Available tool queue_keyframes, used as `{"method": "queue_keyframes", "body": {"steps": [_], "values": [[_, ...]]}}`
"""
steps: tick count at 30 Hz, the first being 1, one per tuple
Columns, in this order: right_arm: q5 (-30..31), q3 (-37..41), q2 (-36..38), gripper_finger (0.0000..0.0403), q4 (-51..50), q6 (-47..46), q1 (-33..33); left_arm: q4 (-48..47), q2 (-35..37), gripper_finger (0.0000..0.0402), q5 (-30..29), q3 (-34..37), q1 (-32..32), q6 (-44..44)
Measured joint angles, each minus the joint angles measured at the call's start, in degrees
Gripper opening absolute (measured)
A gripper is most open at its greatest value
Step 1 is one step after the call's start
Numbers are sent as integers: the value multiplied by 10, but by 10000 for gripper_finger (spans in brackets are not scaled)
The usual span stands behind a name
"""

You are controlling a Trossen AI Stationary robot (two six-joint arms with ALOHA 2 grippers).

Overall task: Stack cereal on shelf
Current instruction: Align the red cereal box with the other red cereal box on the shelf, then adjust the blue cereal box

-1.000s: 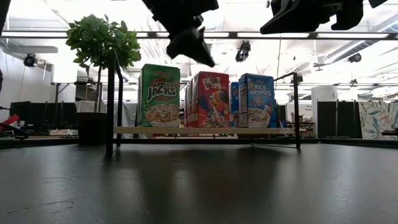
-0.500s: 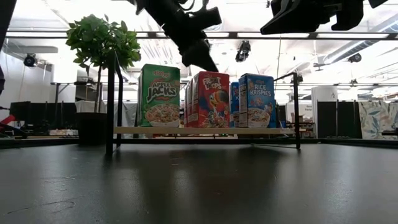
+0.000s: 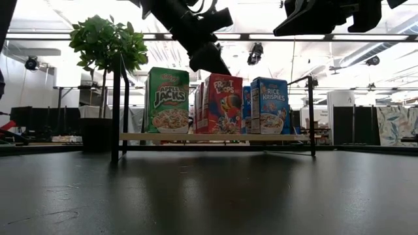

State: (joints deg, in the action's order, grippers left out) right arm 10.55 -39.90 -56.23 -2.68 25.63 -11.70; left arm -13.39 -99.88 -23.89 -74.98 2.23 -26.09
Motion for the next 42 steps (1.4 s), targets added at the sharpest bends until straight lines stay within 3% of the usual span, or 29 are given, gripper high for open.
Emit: {"method": "queue_keyframes", "body": {"steps": [21,29,34,42], "values": [[0,0,0,18,0,0,0,4,3,0,-22,0,-5,0],[0,0,0,18,0,12,0,3,37,0,-25,1,-37,-4],[0,0,0,18,0,15,0,17,87,0,-18,37,-55,-4],[-5,1,0,18,5,26,0,135,185,0,-6,176,-72,25]]}}
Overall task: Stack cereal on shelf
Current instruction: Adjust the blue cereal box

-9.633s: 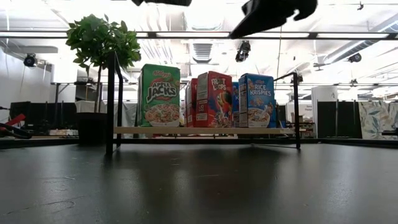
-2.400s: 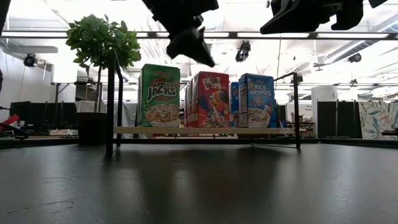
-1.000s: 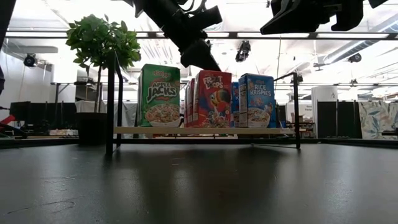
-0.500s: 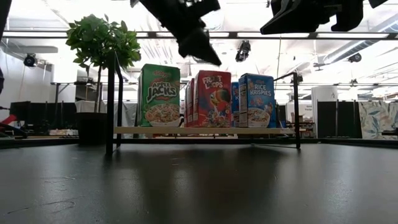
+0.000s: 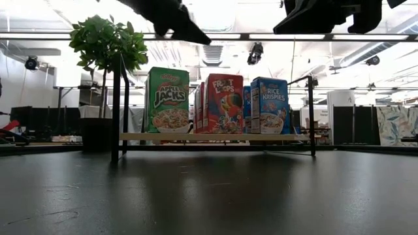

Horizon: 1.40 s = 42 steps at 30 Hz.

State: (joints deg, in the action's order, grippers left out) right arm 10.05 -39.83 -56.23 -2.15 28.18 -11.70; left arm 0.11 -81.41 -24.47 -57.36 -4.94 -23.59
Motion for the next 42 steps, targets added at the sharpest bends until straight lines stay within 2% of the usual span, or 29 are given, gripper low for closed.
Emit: {"method": "queue_keyframes", "body": {"steps": [5,9,30,42], "values": [[0,11,1,18,18,14,0,83,63,0,1,84,-14,18],[-1,25,14,18,29,25,0,104,120,0,1,141,-24,18],[-44,112,183,18,55,35,1,112,456,0,1,361,-24,62],[-41,154,264,18,55,47,1,115,579,0,0,430,-24,90]]}}
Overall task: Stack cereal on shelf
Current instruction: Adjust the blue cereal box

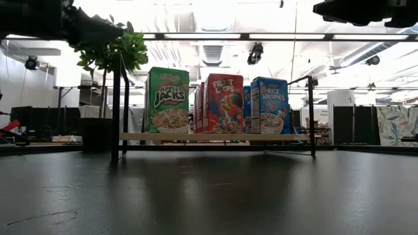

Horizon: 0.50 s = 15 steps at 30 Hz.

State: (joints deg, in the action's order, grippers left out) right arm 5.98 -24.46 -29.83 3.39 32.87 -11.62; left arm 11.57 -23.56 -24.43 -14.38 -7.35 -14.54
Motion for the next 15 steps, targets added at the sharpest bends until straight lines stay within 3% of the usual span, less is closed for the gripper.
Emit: {"method": "queue_keyframes", "body": {"steps": [15], "values": [[0,18,46,18,-1,4,0,-20,54,0,0,18,0,7]]}}
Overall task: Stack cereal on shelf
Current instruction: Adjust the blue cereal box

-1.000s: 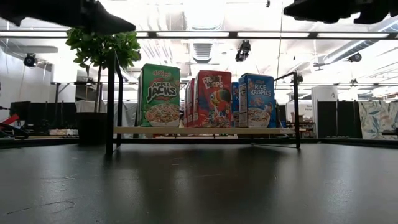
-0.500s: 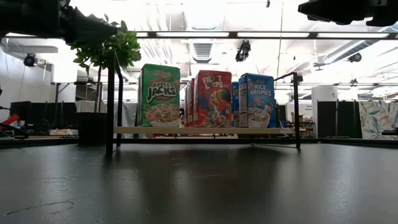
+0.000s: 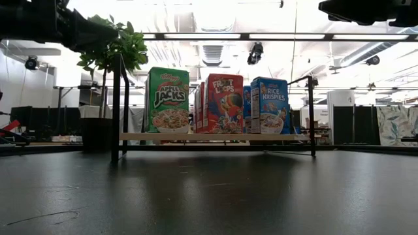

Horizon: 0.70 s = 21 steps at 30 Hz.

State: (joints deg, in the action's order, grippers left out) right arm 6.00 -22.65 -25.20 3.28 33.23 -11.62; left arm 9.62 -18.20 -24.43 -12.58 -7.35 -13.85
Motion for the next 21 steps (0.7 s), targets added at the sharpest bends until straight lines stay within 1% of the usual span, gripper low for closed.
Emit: {"method": "queue_keyframes", "body": {"steps": [10,11,12,13,15,16,18,21], "values": [[1,2,1,18,5,-2,0,-7,0,0,-1,0,0,5],[8,2,1,18,10,-8,0,-5,-1,0,-1,0,0,9],[30,2,0,18,23,-23,0,-1,-2,0,-1,0,0,14],[65,2,-1,18,38,-43,0,7,-4,0,-1,0,0,17],[137,-5,-10,18,39,-77,0,25,-10,0,-1,0,0,24],[161,-8,-17,18,39,-87,1,33,-14,0,-1,0,0,24],[178,-17,-37,18,39,-101,0,50,-23,0,-1,0,0,19],[188,-45,-80,18,44,-132,2,77,-35,0,-1,-2,0,6]]}}
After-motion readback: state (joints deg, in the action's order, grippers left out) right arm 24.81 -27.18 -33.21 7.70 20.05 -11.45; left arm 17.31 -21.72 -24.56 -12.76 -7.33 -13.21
